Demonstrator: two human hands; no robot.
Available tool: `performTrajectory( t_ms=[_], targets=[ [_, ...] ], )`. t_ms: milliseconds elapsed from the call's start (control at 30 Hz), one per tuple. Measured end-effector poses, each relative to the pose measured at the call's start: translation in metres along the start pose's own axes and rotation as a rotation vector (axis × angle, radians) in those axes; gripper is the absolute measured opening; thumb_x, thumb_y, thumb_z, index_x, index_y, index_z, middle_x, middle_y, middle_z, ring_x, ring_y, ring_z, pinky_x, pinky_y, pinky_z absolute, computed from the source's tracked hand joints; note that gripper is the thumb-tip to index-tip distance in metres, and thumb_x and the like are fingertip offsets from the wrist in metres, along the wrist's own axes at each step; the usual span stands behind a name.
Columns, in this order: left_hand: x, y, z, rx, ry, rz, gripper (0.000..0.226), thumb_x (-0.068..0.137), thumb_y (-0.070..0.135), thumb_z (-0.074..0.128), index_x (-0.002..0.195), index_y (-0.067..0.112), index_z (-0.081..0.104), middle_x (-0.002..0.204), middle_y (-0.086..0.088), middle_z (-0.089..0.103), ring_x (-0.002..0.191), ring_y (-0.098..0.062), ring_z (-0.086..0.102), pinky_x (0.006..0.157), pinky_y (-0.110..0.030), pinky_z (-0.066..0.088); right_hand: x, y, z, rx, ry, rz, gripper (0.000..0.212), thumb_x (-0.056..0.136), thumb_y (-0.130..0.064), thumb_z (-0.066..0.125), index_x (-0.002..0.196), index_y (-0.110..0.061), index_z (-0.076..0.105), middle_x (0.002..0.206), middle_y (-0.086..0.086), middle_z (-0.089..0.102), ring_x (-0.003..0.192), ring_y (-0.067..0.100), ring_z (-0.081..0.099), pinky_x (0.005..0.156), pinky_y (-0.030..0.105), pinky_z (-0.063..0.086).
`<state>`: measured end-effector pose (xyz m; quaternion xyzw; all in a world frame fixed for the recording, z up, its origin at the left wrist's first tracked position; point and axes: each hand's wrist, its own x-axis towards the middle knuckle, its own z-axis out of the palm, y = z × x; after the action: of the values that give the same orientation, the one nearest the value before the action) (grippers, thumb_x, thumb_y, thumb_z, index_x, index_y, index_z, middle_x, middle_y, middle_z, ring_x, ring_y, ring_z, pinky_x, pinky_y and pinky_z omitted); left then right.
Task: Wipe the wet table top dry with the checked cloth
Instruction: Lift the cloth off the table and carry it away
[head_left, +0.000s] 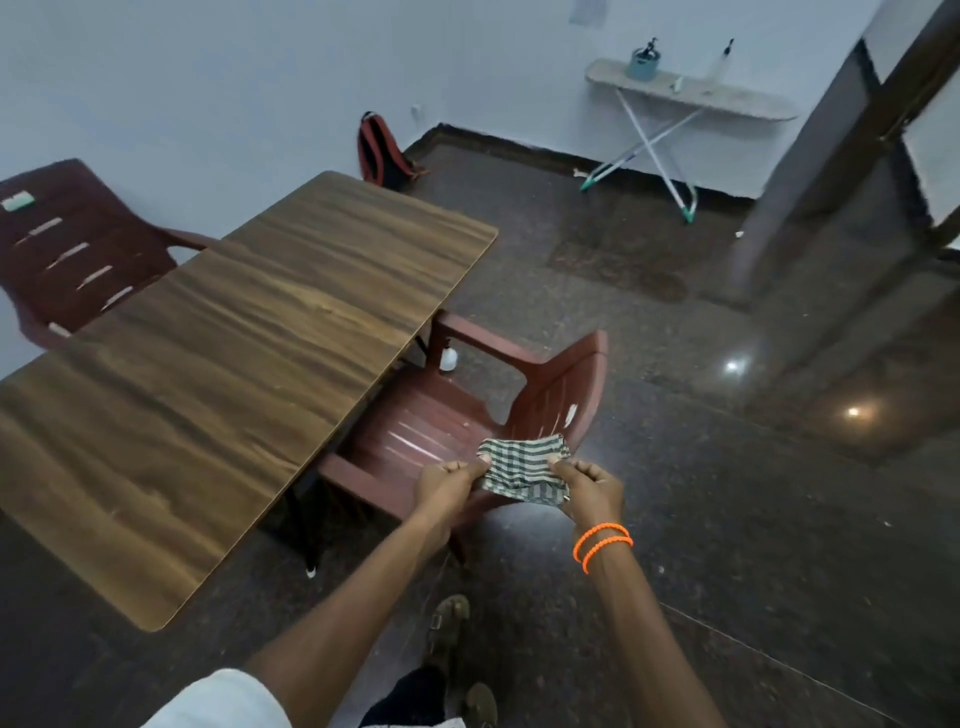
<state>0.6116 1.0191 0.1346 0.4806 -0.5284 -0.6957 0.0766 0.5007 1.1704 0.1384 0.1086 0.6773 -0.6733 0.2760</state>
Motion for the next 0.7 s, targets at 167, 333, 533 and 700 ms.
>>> performTrajectory(
  t_ms=[167,333,533,700],
  targets=[
    [0.036,0.015,0.047,0.009,-0.026,0.022,0.037,0.078,0.037,0.081,0.052,0.016,0.065,0.056,-0.001,0.063,0.046,-0.01,0.048,0.049,-0.023,0.036,0.046,-0.03,-0.016,0.007,0.034,0.009,0.017,0.068,-0.013,0.082,0.06,-0.012,0.068,0.075,0.016,0.07,0.07,0.025,0.064,0.069,0.047,0.056],
    [0.087,0.044,0.092,-0.032,-0.059,0.059,0.035,0.075,0.04,0.083,0.064,0.009,0.071,0.073,-0.011,0.072,0.062,-0.016,0.055,0.063,-0.031,0.042,0.111,-0.064,-0.021,-0.006,0.023,-0.005,0.016,0.078,-0.007,0.075,0.066,-0.012,0.066,0.072,0.009,0.071,0.067,0.02,0.065,0.058,0.032,0.054],
    [0.145,0.086,0.163,-0.052,-0.051,0.064,0.042,0.065,0.042,0.086,0.072,0.003,0.074,0.081,-0.02,0.074,0.068,-0.023,0.065,0.068,-0.034,0.051,0.196,-0.117,-0.035,0.022,0.009,-0.048,0.013,0.08,-0.003,0.072,0.071,-0.009,0.065,0.077,0.013,0.07,0.069,0.022,0.065,0.063,0.034,0.055],
    [0.183,0.124,0.235,-0.176,-0.02,0.018,0.023,0.071,0.017,0.085,0.068,0.0,0.07,0.077,-0.024,0.07,0.069,-0.025,0.059,0.065,-0.033,0.045,0.27,-0.156,-0.061,-0.004,-0.006,-0.063,0.01,0.079,-0.007,0.074,0.071,-0.009,0.069,0.078,0.012,0.072,0.071,0.022,0.066,0.063,0.035,0.055]
  ],
)
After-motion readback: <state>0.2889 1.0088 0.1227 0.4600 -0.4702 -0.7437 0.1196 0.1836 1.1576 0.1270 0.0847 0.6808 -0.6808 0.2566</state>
